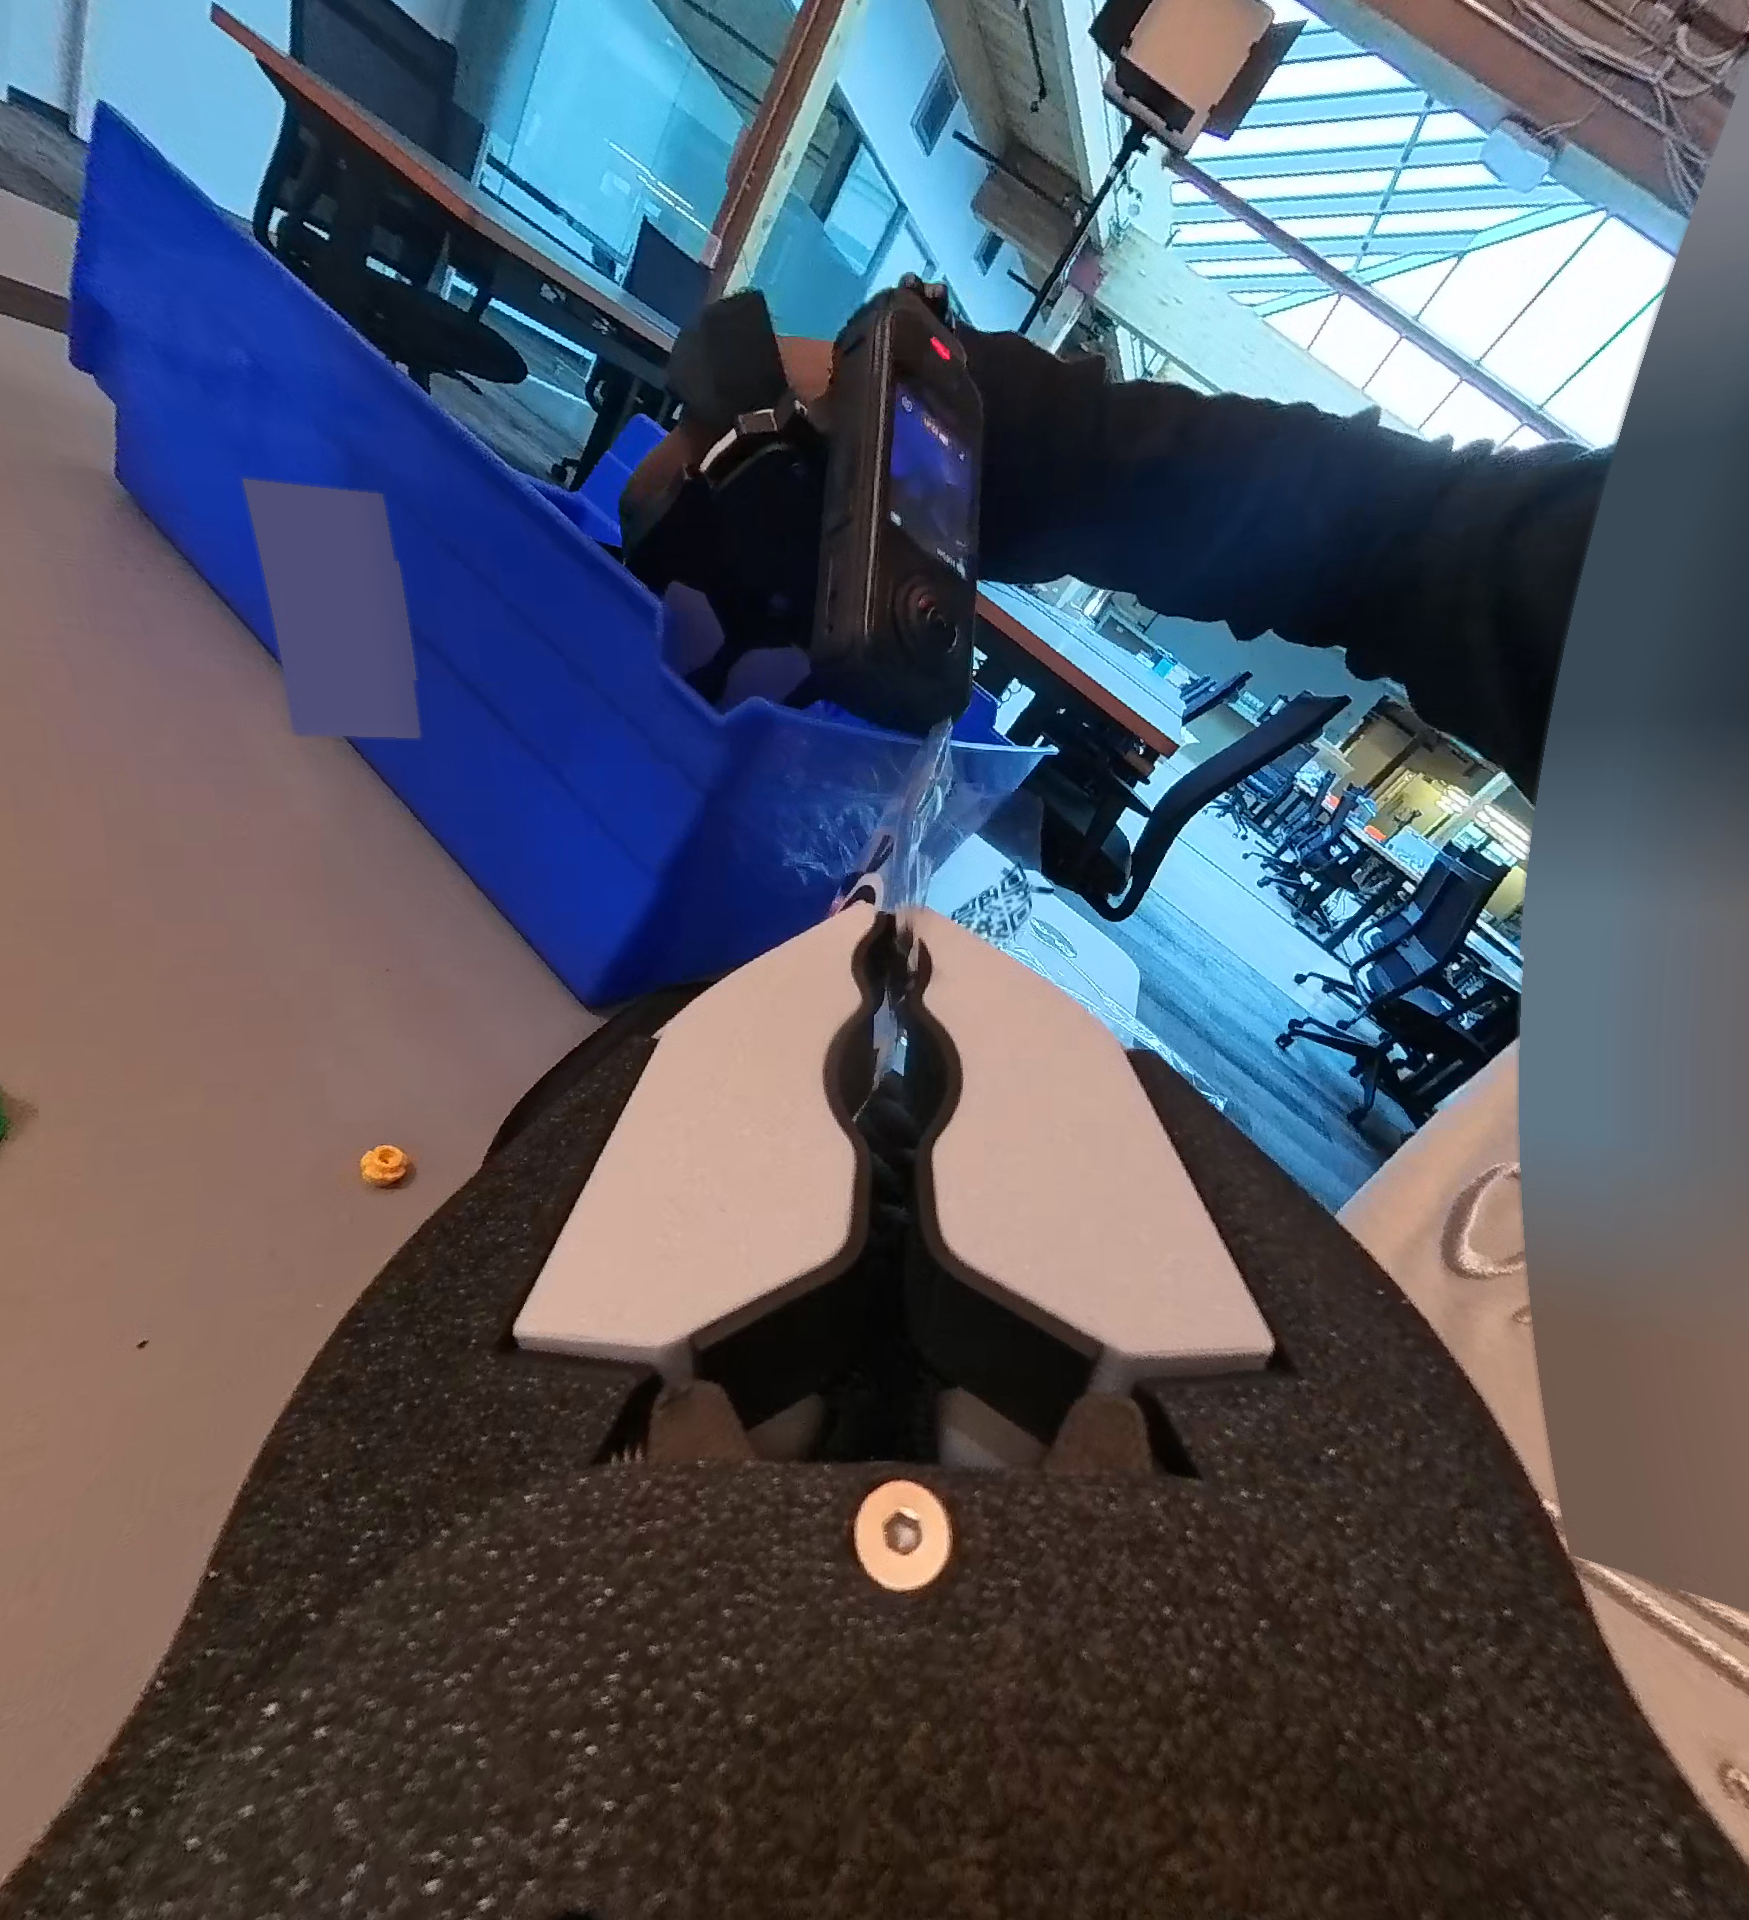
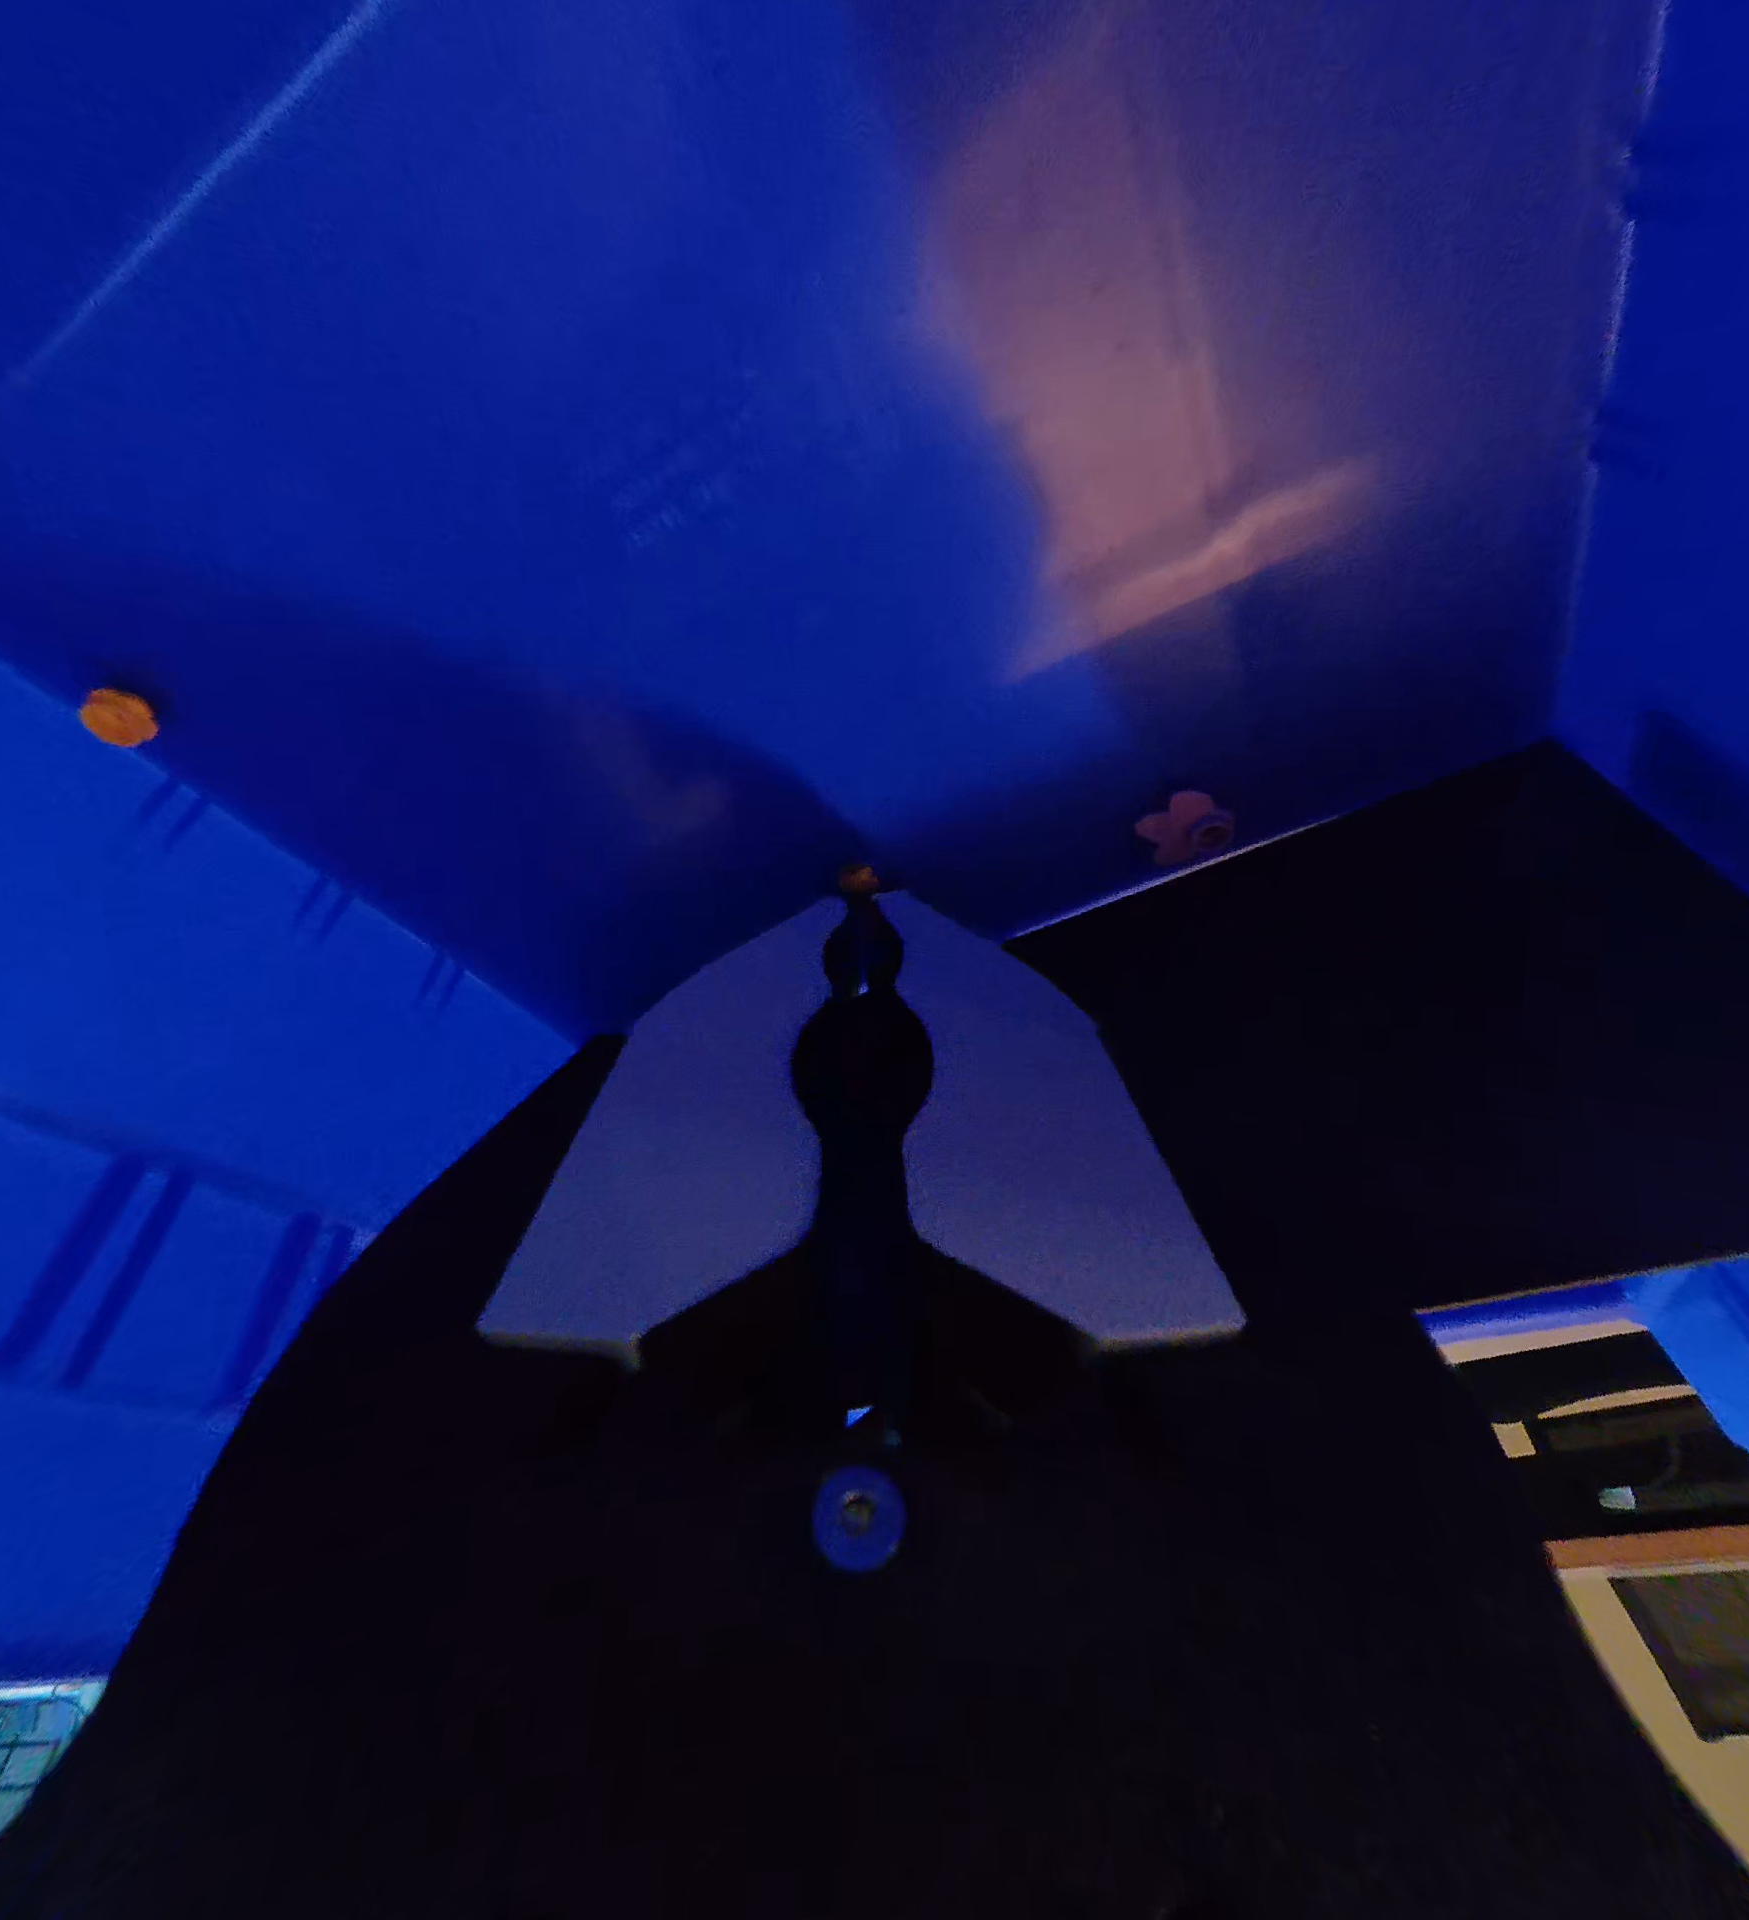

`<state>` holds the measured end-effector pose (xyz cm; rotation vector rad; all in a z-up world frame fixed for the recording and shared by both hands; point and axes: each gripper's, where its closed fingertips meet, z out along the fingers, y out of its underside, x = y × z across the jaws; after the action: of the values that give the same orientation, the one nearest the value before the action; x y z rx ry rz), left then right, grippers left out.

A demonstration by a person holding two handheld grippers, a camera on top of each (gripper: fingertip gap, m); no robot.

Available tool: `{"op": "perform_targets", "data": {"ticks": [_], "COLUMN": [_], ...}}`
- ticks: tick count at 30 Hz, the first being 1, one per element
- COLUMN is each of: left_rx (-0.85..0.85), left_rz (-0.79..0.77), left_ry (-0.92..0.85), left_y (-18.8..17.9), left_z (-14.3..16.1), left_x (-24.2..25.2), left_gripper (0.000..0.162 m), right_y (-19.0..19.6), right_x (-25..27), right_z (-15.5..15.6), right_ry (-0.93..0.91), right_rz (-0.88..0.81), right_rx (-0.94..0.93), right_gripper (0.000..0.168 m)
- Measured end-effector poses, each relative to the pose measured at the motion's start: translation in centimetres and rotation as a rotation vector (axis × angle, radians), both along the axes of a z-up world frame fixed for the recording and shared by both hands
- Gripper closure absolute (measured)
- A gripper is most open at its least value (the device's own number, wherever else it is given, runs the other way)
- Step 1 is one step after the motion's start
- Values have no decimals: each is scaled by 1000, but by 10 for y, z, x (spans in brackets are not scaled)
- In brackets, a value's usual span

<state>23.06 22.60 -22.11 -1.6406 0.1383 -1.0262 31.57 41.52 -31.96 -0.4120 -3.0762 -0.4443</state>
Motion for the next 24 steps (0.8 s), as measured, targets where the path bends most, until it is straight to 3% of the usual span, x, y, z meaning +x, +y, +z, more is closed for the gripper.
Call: {"op": "perform_targets", "data": {"ticks": [7, 9, 15, 24], "left_rx": [4, 10, 12, 6], "left_rz": [1, 2, -8, 4], "left_ry": [5, 3, 1, 10], "left_y": [-1, -1, -1, 1], "left_z": [1, 2, 3, 1], "left_x": [-3, -4, -1, -3], "left_gripper": [162, 162, 162, 162], "right_y": [-4, 2, -15, -18], "right_x": [-3, -3, 0, -3], "right_z": [3, 8, 7, 2], "right_ry": [34, 52, 69, 63], "right_rz": [7, -13, -151, -143], "right_rx": [-15, 18, -115, -116], "right_gripper": [168, 157, 151, 155]}}
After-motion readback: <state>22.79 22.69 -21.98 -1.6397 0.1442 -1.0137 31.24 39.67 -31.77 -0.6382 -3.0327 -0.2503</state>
